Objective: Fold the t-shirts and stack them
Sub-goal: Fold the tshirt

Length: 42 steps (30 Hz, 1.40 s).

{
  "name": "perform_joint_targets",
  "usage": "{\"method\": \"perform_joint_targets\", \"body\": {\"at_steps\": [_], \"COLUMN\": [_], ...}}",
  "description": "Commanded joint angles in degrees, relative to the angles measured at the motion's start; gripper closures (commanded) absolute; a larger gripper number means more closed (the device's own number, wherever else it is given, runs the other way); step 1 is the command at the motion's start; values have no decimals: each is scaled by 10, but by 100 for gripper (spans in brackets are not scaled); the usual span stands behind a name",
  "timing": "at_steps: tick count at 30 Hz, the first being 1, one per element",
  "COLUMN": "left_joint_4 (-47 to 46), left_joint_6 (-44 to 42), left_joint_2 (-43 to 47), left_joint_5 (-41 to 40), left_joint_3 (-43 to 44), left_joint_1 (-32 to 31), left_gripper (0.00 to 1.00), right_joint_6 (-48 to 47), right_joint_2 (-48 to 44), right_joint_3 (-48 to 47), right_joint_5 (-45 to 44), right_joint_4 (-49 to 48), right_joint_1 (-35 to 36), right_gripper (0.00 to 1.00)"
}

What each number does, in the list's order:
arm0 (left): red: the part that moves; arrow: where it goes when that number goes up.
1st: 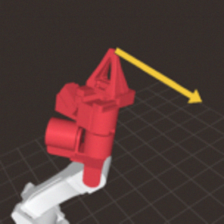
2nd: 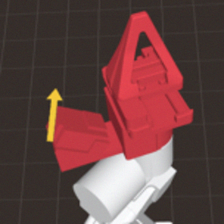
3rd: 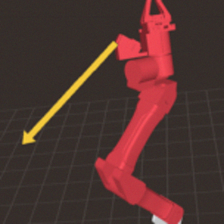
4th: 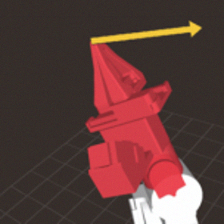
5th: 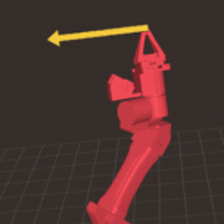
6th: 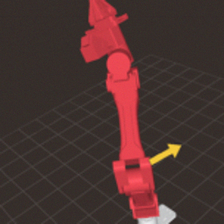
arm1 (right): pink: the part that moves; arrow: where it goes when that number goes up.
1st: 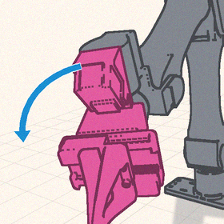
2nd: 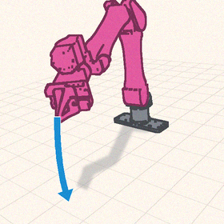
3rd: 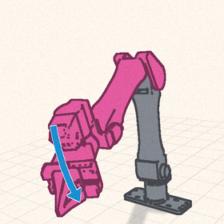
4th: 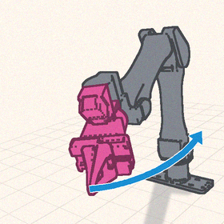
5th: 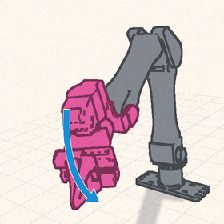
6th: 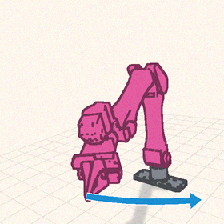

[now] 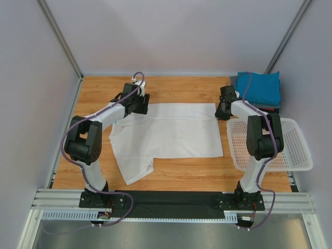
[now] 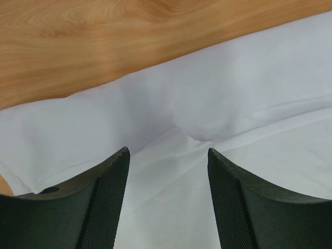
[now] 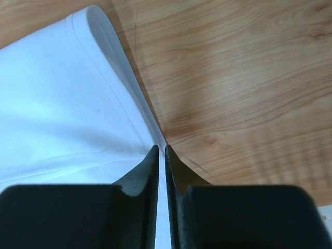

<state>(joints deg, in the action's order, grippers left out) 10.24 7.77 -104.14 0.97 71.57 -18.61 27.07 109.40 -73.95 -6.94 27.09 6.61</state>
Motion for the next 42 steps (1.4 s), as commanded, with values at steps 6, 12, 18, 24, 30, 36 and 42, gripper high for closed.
{"method": "perform_joint_targets", "body": {"at_steps": [6,12,18,24,30,36,42], "left_joint_4": [-3,-7,-6,-13,-10,-2,7], "left_joint_6": [15,14,18,11,0,1,3], "left_joint_2": [-16,-43,-56,-58,-67,-77,-73], "left_joint_5": [-28,-15,-13,-18,-20,-20,-28], "left_joint_3": [7,30,36,38,52,59,53], "left_joint_1": [0,0,-3,-10,-10,-13,-14], "left_gripper": [29,28,31,32,34,41,51], "right_joint_6": [-21,-25,-33,-26,11,51,67], "right_joint_2": [-54,-90,-86,-32,44,89,121], "right_joint_3": [23,1,-55,-105,-149,-156,-175], "right_joint_5": [2,13,41,61,96,119,112], "right_joint_4": [-2,16,10,-6,-22,-54,-63], "right_joint_1": [6,12,26,49,79,107,119], "right_gripper": [91,90,88,89,90,90,91]}}
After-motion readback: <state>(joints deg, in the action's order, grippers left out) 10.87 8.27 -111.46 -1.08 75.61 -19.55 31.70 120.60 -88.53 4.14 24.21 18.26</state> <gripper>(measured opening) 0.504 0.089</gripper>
